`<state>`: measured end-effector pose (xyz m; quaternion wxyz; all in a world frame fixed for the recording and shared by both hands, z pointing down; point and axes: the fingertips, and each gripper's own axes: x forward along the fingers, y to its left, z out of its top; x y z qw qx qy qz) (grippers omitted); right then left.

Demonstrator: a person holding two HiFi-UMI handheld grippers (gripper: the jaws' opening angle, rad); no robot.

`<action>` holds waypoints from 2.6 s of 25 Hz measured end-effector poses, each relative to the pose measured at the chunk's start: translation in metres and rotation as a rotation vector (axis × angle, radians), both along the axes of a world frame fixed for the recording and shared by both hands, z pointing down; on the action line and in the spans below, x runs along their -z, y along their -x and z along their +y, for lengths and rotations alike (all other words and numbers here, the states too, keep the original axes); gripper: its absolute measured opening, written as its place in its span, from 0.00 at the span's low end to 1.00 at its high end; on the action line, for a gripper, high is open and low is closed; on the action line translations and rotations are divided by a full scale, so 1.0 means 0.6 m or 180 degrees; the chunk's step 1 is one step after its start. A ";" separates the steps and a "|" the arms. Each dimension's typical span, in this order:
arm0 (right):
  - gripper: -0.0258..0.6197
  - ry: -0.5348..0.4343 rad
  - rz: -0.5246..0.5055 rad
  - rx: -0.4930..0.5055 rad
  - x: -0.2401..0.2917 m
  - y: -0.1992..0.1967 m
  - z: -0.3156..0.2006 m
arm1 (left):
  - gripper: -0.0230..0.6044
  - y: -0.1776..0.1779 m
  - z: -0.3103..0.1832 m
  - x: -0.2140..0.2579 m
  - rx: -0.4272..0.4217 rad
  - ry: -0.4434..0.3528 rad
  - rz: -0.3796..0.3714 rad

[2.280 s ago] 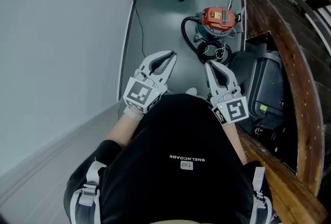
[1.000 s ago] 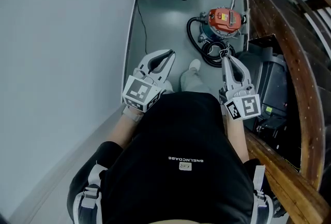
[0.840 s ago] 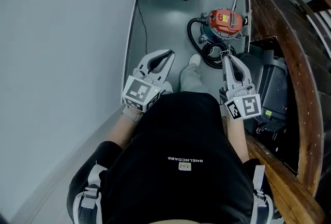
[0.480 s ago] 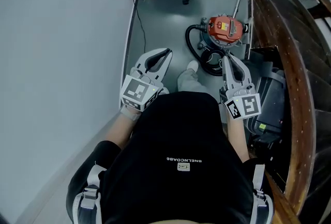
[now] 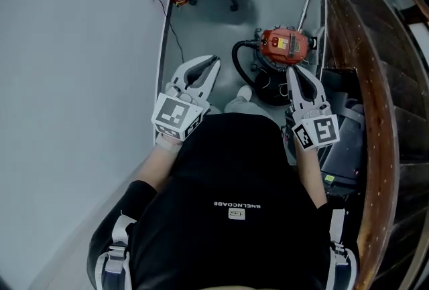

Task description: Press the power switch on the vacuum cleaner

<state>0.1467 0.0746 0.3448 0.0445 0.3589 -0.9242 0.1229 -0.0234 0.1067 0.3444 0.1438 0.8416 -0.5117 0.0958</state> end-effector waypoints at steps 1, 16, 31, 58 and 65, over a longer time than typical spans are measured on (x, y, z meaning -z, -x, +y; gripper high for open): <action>0.09 0.0012 0.0012 0.0003 -0.003 -0.007 -0.016 | 0.08 -0.007 -0.015 -0.001 0.0010 0.0012 0.0002; 0.09 0.0281 0.0346 -0.0182 -0.083 -0.010 -0.163 | 0.08 -0.015 -0.156 -0.045 -0.0370 0.0243 -0.0031; 0.09 0.0890 0.0966 -0.0321 -0.325 -0.039 -0.294 | 0.08 0.014 -0.229 -0.138 -0.0594 0.0588 -0.0260; 0.09 0.1925 0.1687 0.0037 -0.819 -0.065 -0.381 | 0.08 0.021 -0.203 -0.366 -0.0291 0.1272 -0.0357; 0.09 0.2051 0.1888 0.0060 -0.911 -0.065 -0.399 | 0.08 0.029 -0.196 -0.417 -0.0223 0.1396 -0.0308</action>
